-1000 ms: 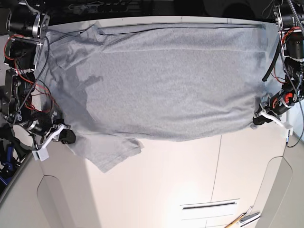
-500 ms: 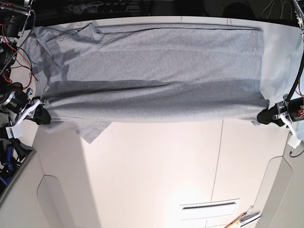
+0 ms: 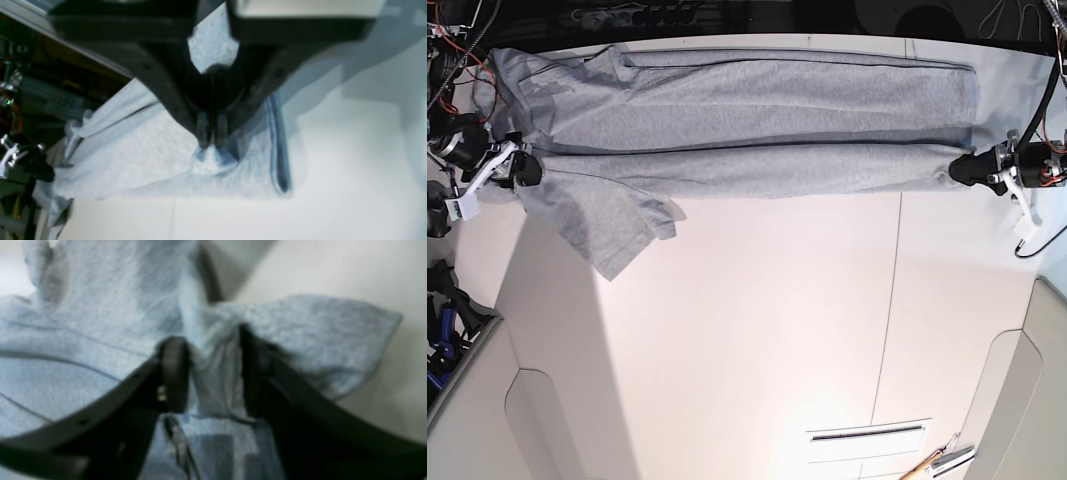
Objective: Fold the T-shirt properly
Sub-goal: 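Grasp the folded edge with both grippers and fold it over again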
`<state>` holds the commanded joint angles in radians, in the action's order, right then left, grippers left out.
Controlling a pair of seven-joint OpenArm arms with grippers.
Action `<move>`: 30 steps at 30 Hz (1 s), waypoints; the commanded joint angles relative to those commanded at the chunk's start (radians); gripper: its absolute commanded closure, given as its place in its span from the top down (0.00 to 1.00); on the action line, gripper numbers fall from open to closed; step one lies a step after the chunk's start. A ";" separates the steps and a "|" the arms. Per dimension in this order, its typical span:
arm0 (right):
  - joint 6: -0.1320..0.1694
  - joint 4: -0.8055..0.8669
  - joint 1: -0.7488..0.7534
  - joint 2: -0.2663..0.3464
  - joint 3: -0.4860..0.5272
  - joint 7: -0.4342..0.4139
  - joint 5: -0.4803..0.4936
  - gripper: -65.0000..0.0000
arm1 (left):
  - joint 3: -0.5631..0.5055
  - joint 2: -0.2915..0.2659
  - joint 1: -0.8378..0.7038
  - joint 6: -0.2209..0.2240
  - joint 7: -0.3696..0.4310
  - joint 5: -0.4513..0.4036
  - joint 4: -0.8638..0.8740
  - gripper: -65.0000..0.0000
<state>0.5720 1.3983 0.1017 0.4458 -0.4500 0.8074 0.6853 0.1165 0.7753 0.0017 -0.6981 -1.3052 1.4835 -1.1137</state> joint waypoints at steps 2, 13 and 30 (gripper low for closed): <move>0.000 0.000 -0.006 0.000 -0.004 0.001 0.023 0.48 | 0.000 -0.013 -0.002 0.000 0.000 0.000 0.000 0.00; 0.000 0.000 -0.202 -0.125 -0.162 -0.024 0.025 0.48 | 0.000 -0.044 -0.005 0.000 0.000 0.000 0.000 0.00; -0.018 -0.313 -0.336 -0.180 0.274 -0.069 -0.173 0.23 | 0.000 -0.050 -0.005 0.000 0.011 0.000 0.000 0.00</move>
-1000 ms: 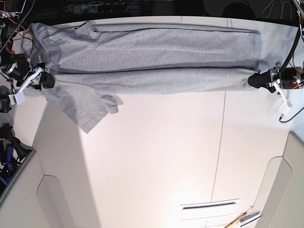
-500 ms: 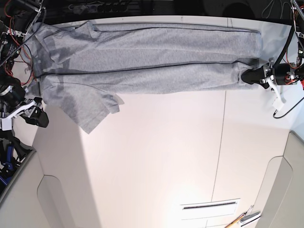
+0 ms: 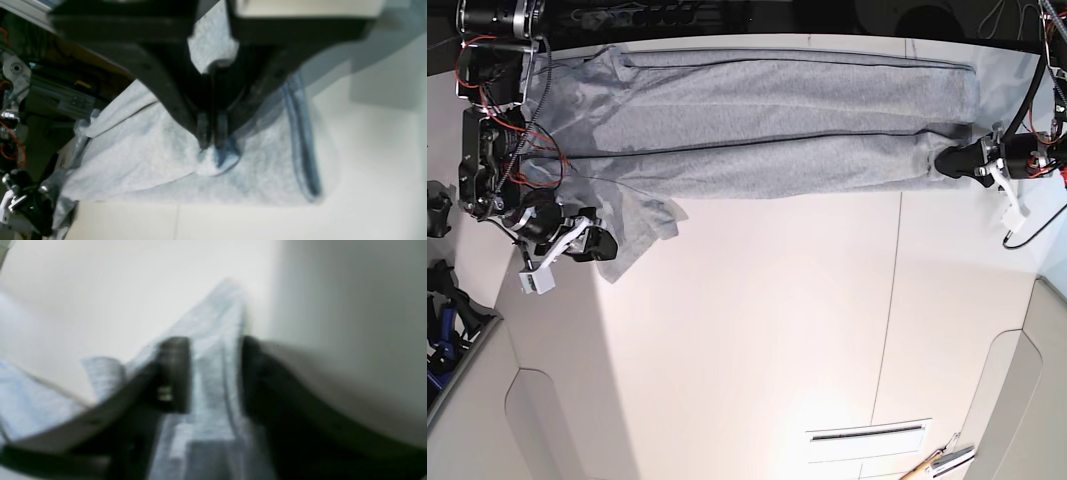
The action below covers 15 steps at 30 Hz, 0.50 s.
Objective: Fold the T-shirt properly
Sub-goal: 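Grasp the folded edge with both grippers and fold it over again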
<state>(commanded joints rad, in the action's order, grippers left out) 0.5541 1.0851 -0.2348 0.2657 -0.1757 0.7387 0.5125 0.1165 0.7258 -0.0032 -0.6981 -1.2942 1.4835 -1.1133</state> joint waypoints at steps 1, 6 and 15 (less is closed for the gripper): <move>0.000 0.010 0.000 -0.003 0.000 0.016 0.014 0.11 | 0.000 0.000 0.000 0.000 0.000 0.000 0.000 0.00; 0.000 0.126 0.000 -0.002 -0.044 0.134 0.048 0.00 | 0.002 0.001 0.001 0.000 0.016 0.000 -0.001 0.00; 0.037 0.541 0.250 0.026 -0.350 0.358 0.290 0.00 | 0.007 0.070 -0.122 0.000 0.010 0.000 -0.234 0.00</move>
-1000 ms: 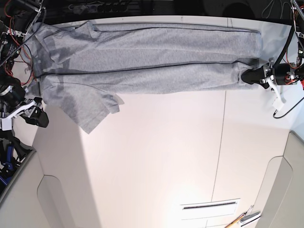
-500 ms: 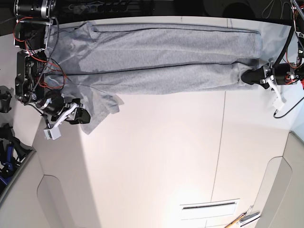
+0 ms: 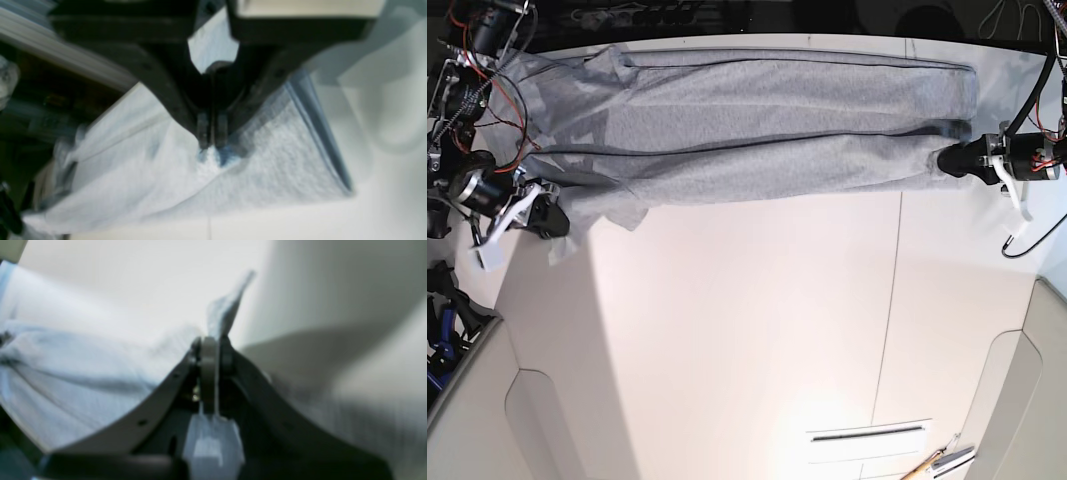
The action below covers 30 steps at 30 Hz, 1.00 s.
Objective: Fold the T-shirt properly
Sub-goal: 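Grasp the folded edge with both grippers and fold it over again, then release the strip and regrasp its end with the left gripper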
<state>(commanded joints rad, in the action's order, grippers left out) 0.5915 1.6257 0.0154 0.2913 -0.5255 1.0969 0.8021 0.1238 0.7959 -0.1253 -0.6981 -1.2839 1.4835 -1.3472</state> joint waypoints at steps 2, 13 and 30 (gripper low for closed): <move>0.000 0.044 0.072 0.000 -0.056 0.003 0.039 0.00 | 0.000 0.015 -0.019 0.000 0.002 0.000 -0.034 0.00; 0.014 0.111 0.298 -0.003 -0.208 -0.002 0.102 0.00 | 0.002 0.037 -0.045 0.000 0.000 -0.057 -0.048 0.00; 0.008 0.126 0.292 -0.008 -0.205 -0.081 0.141 0.00 | 0.335 0.027 -0.186 0.000 -0.054 -0.018 -0.048 0.61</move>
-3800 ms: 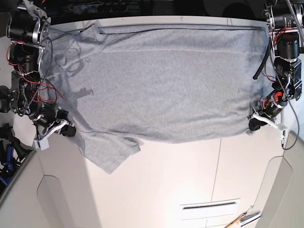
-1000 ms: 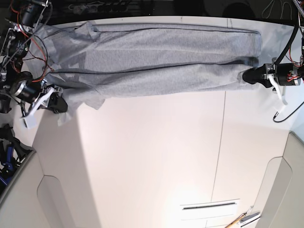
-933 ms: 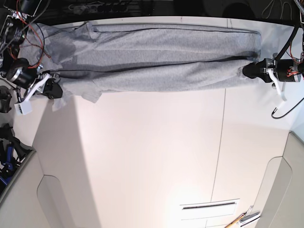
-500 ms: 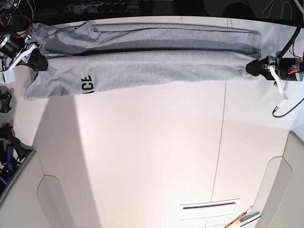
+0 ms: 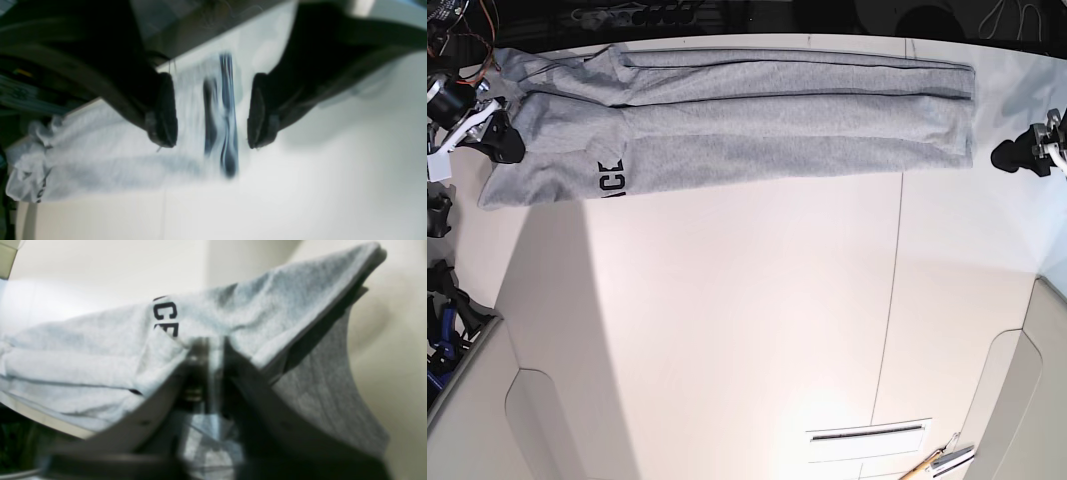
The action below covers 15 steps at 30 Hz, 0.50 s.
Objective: Fold the T-shirt properly
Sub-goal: 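Release the strip and regrasp its end with the left gripper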
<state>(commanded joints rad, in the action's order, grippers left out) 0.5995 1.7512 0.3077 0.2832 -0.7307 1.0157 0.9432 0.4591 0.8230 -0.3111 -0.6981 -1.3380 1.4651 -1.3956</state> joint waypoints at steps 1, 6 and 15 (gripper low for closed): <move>0.000 0.000 0.000 -0.002 0.000 -0.013 0.000 0.00 | 0.000 -0.010 -0.023 0.000 0.010 -0.004 0.000 0.61; 0.000 -0.010 0.001 -0.001 0.000 -0.024 -0.002 0.00 | 0.000 -0.113 -0.057 0.000 0.140 -0.135 0.000 0.61; 0.000 -0.010 0.000 -0.001 0.000 -0.024 -0.002 0.00 | -0.001 -0.169 -0.061 0.000 0.154 -0.194 0.000 0.61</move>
<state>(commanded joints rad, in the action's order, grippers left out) 0.5991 1.7416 0.3080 0.2821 -0.7307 0.9920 0.9417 0.4583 0.6540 -0.3725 -0.6981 -1.1839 1.2713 -1.3956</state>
